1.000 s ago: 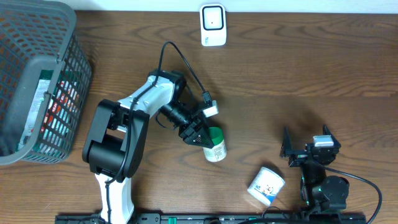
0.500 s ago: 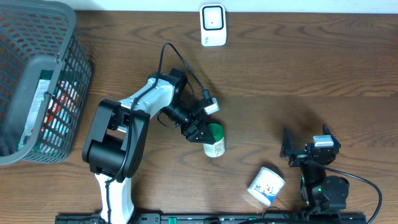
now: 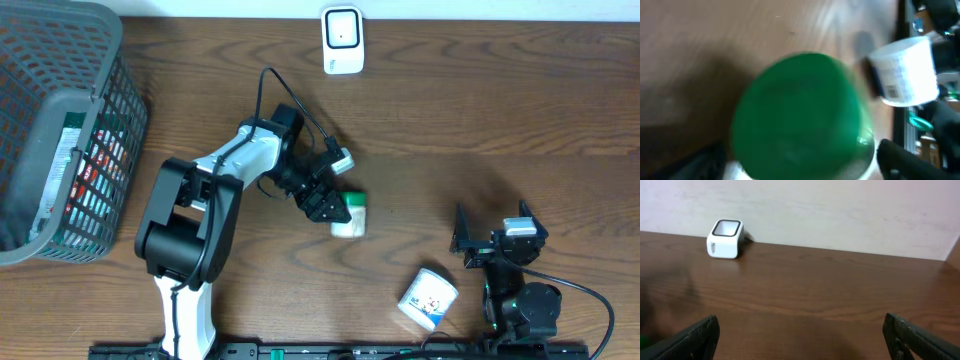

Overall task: Scan the item barcode
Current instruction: 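Open the left gripper to release the bottle and raise it, then move the left gripper back over the gray basket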

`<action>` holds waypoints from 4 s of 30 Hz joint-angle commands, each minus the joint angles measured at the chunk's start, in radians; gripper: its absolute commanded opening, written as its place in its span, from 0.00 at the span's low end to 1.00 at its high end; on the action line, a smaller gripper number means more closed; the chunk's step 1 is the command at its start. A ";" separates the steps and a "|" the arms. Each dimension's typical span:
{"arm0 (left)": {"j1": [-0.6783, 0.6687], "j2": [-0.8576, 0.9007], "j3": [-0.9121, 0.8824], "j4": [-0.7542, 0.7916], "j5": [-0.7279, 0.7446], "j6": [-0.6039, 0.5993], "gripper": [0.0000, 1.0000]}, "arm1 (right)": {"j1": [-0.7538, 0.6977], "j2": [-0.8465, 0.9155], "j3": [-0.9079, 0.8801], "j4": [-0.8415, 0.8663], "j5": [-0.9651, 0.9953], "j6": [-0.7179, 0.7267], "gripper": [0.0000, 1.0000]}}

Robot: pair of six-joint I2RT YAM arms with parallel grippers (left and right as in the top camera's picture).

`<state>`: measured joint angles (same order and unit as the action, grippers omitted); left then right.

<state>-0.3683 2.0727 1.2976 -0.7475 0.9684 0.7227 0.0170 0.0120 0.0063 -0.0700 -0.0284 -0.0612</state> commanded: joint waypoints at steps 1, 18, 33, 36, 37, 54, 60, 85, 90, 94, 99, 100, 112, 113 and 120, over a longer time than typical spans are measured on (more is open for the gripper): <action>0.003 0.014 0.002 0.016 -0.060 -0.104 0.99 | 0.003 -0.005 -0.001 -0.002 0.005 0.012 0.99; 0.053 -0.045 0.184 0.057 -0.274 -0.521 0.94 | 0.003 -0.005 -0.001 -0.002 0.005 0.012 0.99; -0.077 -0.052 0.183 0.000 -0.257 -0.743 0.23 | 0.003 -0.005 -0.001 -0.002 0.005 0.011 0.99; -0.094 -0.053 0.183 0.008 -0.181 -0.743 0.23 | 0.003 -0.005 -0.001 -0.002 0.005 0.011 0.99; -0.094 -0.053 0.183 0.014 -0.133 -0.743 0.23 | 0.003 -0.005 -0.001 -0.002 0.005 0.012 0.99; -0.144 -0.052 0.119 0.024 -0.230 -0.785 0.23 | 0.003 -0.005 -0.001 -0.002 0.005 0.012 0.99; -0.142 -0.053 0.119 -0.012 -0.275 -0.788 0.23 | 0.003 -0.005 -0.001 -0.002 0.005 0.011 0.99; -0.132 -0.358 0.145 -0.106 -0.738 -0.826 0.23 | 0.003 -0.005 -0.001 -0.002 0.005 0.012 0.99; -0.111 -0.462 0.169 -0.117 -0.868 -0.838 0.23 | 0.003 -0.005 -0.001 -0.002 0.005 0.011 0.99; -0.040 -0.492 0.297 -0.216 -0.869 -0.838 0.19 | 0.003 -0.005 -0.001 -0.002 0.005 0.012 0.99; 0.121 -0.491 0.550 -0.373 -0.884 -0.837 0.19 | 0.003 -0.005 -0.001 -0.002 0.005 0.012 0.99; 0.170 -0.491 0.606 -0.397 -0.884 -0.837 0.19 | 0.003 -0.005 -0.001 -0.002 0.005 0.011 0.99; 0.706 -0.490 0.842 -0.271 -0.884 -0.850 0.38 | 0.003 -0.005 -0.001 -0.002 0.005 0.011 0.99; 0.741 -0.490 0.842 -0.259 -0.884 -0.858 0.38 | 0.003 -0.005 -0.001 -0.002 0.005 0.012 0.99; 0.923 -0.468 0.842 -0.195 -0.883 -0.860 0.38 | 0.003 -0.005 -0.001 -0.002 0.005 0.012 0.99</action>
<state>0.5171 1.5879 2.1304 -0.9516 0.0898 -0.1307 0.0170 0.0120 0.0063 -0.0696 -0.0284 -0.0616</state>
